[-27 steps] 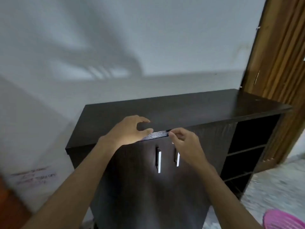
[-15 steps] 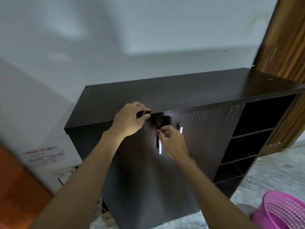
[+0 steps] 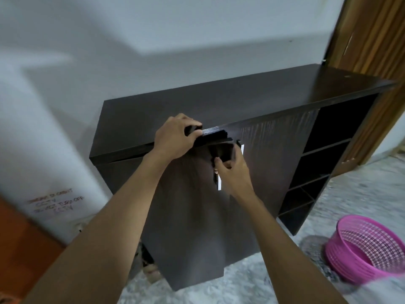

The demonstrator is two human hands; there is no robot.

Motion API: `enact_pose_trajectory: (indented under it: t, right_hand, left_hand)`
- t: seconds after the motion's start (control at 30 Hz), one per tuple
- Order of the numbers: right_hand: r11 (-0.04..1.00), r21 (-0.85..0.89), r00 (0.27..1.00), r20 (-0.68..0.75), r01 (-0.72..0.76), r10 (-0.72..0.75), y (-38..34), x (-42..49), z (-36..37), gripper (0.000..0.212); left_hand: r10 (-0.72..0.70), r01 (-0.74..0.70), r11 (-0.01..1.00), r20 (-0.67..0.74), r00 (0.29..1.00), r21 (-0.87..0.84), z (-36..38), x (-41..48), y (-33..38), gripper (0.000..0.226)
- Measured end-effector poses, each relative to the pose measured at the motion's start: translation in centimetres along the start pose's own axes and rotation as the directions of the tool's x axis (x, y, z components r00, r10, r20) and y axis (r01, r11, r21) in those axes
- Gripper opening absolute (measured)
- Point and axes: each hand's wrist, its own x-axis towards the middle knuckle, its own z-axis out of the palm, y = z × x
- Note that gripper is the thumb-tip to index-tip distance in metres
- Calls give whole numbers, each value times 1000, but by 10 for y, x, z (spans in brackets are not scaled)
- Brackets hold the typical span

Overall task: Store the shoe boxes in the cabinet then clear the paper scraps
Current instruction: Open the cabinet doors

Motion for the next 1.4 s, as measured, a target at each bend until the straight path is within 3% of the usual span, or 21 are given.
enact_pose_trajectory:
  t: [0.4,0.53,0.6,0.67,0.73,0.83,0.93,1.03,1.13,1.23,1.4]
  right_hand:
    - [1000,5,994,-106,-31,31,-15,-118,-24,39]
    - [978,-197,995,-89,-70,53,-23,-149,-39,39]
    - [922,-386,995,-103,-35,-5,-28,-160,-47,31]
    - [895,-445,992,-91,34,-84,-34,-172,-53,21]
    - [930,-362,995,-48,62,-85,-36,-182,-57,18]
    - [996,-70,998,51,48,-44,-36,-201,-59,46]
    - [987,159,974,226,-30,-7,-38,-222,-52,39]
    - [986,156,912,409,-58,-11,-43,-239,-36,37]
    - [984,167,848,529,-57,-41,-52,-255,-16,31]
    - [983,171,798,582,73,-160,-65,-275,8,57]
    - [982,126,790,584,138,-186,-73,-292,48,77]
  left_hand:
    - [-19,23,999,111,994,-34,-13,-4,8,31]
    - [-26,43,995,174,984,-91,-27,-31,11,39]
    - [-12,29,994,151,988,-109,-35,-56,11,43]
    - [6,1,999,129,992,-53,-41,-83,8,47]
    - [-24,28,999,113,993,-36,-44,-109,2,51]
    - [-148,154,985,71,986,-84,-49,-146,-5,59]
    - [-285,300,936,102,953,-182,-55,-180,-3,73]
    - [-401,437,848,176,899,-299,-65,-207,3,83]
    - [-443,486,777,200,874,-401,-75,-227,-1,79]
    - [-455,489,741,191,870,-460,-90,-244,-9,73]
    - [-478,490,728,158,864,-479,-113,-262,-19,59]
